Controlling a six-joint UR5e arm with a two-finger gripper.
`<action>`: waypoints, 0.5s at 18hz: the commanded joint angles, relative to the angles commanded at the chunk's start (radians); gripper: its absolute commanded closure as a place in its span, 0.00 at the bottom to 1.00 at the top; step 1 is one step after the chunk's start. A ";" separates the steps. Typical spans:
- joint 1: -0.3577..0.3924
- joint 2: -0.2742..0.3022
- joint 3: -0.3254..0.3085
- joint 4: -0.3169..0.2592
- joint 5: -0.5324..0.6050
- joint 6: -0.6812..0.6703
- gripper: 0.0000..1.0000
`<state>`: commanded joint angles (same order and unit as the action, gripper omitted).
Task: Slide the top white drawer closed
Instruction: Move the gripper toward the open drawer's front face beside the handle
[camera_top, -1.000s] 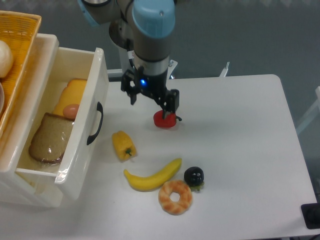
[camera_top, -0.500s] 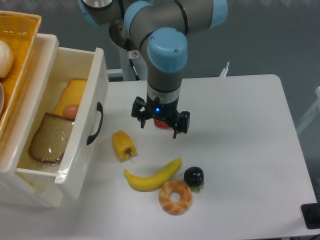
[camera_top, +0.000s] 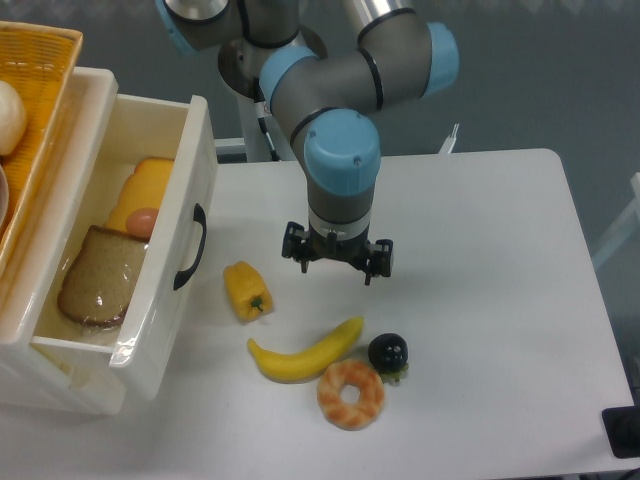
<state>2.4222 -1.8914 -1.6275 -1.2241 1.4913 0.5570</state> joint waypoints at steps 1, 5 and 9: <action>0.002 0.000 -0.005 -0.002 -0.023 -0.009 0.00; 0.002 -0.005 -0.028 -0.008 -0.118 -0.023 0.00; -0.002 -0.006 -0.028 -0.021 -0.141 -0.026 0.00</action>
<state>2.4206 -1.8975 -1.6552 -1.2456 1.3499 0.5308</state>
